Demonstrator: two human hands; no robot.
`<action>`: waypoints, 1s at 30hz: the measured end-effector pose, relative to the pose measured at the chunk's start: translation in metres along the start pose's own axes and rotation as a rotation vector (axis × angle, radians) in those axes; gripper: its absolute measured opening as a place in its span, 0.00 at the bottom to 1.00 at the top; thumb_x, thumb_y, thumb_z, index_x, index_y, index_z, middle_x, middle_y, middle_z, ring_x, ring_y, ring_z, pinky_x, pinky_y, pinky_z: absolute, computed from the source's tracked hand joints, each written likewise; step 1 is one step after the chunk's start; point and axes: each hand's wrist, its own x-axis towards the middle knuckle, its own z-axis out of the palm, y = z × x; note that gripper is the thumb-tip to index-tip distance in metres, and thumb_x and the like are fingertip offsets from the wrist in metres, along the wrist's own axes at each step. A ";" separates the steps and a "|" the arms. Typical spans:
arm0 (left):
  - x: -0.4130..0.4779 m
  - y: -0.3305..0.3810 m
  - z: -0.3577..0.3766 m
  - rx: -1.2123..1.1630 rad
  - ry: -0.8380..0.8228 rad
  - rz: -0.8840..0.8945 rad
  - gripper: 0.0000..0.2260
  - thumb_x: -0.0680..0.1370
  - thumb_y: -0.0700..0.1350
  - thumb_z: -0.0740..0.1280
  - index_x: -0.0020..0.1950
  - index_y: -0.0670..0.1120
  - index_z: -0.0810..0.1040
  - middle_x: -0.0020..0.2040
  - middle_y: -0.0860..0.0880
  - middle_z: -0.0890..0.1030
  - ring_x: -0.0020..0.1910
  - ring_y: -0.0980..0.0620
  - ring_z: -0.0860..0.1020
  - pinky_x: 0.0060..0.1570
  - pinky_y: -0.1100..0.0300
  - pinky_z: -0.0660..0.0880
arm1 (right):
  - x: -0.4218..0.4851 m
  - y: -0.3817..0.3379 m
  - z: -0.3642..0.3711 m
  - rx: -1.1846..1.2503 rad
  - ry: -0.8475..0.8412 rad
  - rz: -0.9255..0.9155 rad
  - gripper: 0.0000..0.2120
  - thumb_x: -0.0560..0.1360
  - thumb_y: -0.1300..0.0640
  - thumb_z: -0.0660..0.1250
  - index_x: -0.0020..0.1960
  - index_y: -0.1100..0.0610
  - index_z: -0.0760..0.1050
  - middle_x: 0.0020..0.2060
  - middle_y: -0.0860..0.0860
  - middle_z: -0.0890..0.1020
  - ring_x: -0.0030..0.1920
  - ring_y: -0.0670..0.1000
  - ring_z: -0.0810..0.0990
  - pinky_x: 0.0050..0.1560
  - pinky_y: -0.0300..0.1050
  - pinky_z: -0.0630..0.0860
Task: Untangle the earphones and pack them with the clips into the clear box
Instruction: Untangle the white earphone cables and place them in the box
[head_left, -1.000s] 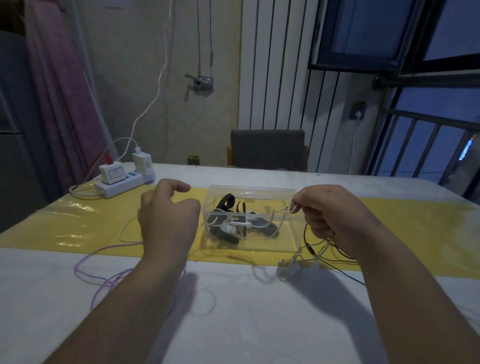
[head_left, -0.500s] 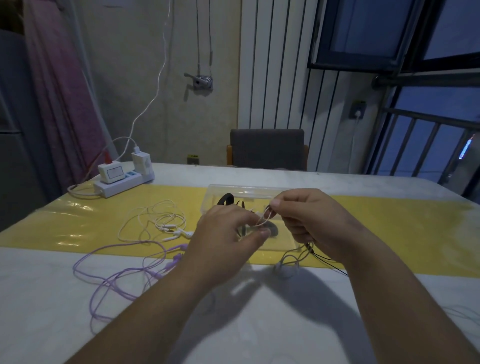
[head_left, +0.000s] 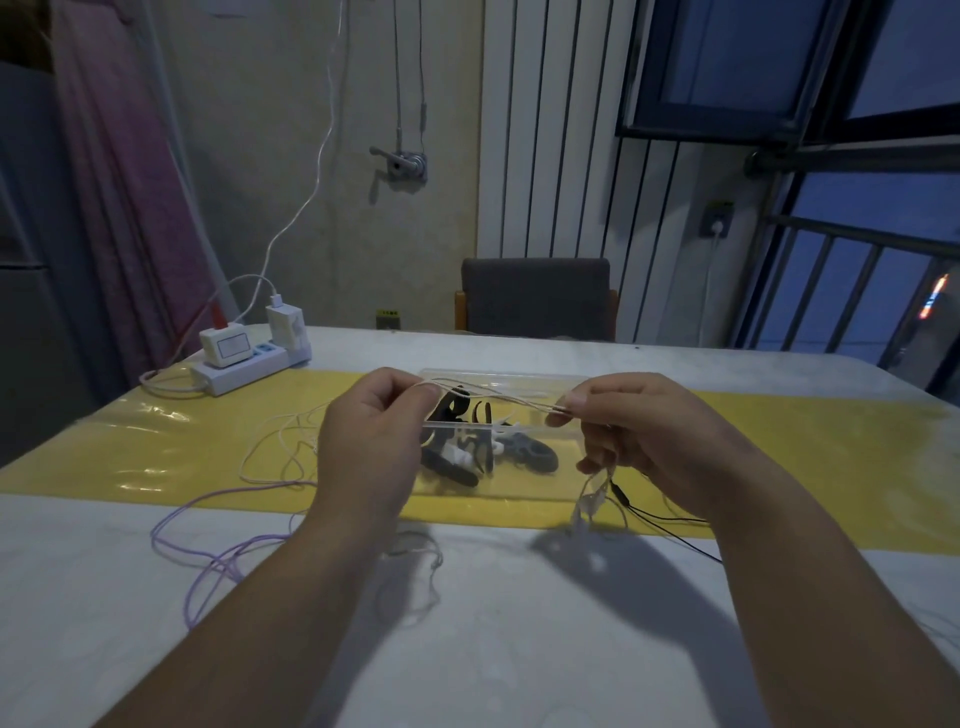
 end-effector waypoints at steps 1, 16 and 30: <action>0.000 0.000 -0.001 0.017 0.026 0.003 0.11 0.76 0.44 0.68 0.34 0.46 0.75 0.19 0.57 0.66 0.25 0.53 0.64 0.29 0.56 0.65 | 0.000 0.000 -0.001 -0.013 -0.007 0.010 0.08 0.76 0.60 0.67 0.43 0.60 0.84 0.27 0.51 0.72 0.30 0.50 0.71 0.42 0.50 0.76; -0.002 -0.007 -0.003 0.509 -0.256 0.383 0.25 0.65 0.42 0.69 0.61 0.56 0.77 0.53 0.60 0.76 0.54 0.57 0.73 0.52 0.56 0.71 | 0.001 0.001 0.013 -0.043 0.006 0.109 0.11 0.79 0.56 0.66 0.41 0.60 0.80 0.26 0.53 0.68 0.25 0.49 0.62 0.28 0.43 0.60; -0.008 -0.004 0.001 -0.067 -0.743 0.023 0.28 0.60 0.54 0.68 0.60 0.51 0.74 0.54 0.48 0.79 0.50 0.56 0.79 0.46 0.63 0.75 | 0.006 0.004 0.023 -0.089 0.116 0.142 0.14 0.78 0.54 0.67 0.40 0.64 0.79 0.24 0.51 0.71 0.27 0.51 0.63 0.29 0.45 0.62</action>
